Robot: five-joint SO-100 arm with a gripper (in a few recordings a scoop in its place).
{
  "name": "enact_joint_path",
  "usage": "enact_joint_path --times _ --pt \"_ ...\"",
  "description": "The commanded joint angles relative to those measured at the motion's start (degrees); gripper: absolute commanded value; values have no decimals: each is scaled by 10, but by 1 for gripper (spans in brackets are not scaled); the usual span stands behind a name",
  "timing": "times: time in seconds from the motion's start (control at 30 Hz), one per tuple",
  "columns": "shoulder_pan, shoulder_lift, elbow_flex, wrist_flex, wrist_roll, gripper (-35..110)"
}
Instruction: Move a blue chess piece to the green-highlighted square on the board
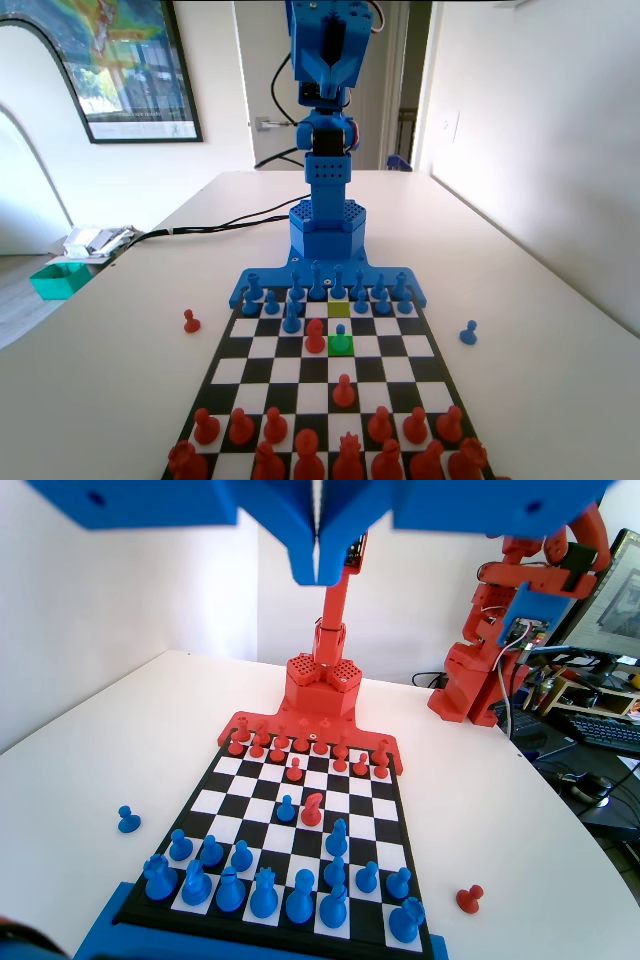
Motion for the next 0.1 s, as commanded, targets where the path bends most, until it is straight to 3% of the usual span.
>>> enact_joint_path --times 0.0,0.07 --pt "1 2 4 -10 -2 1" --pt "1 2 4 -10 -2 1"
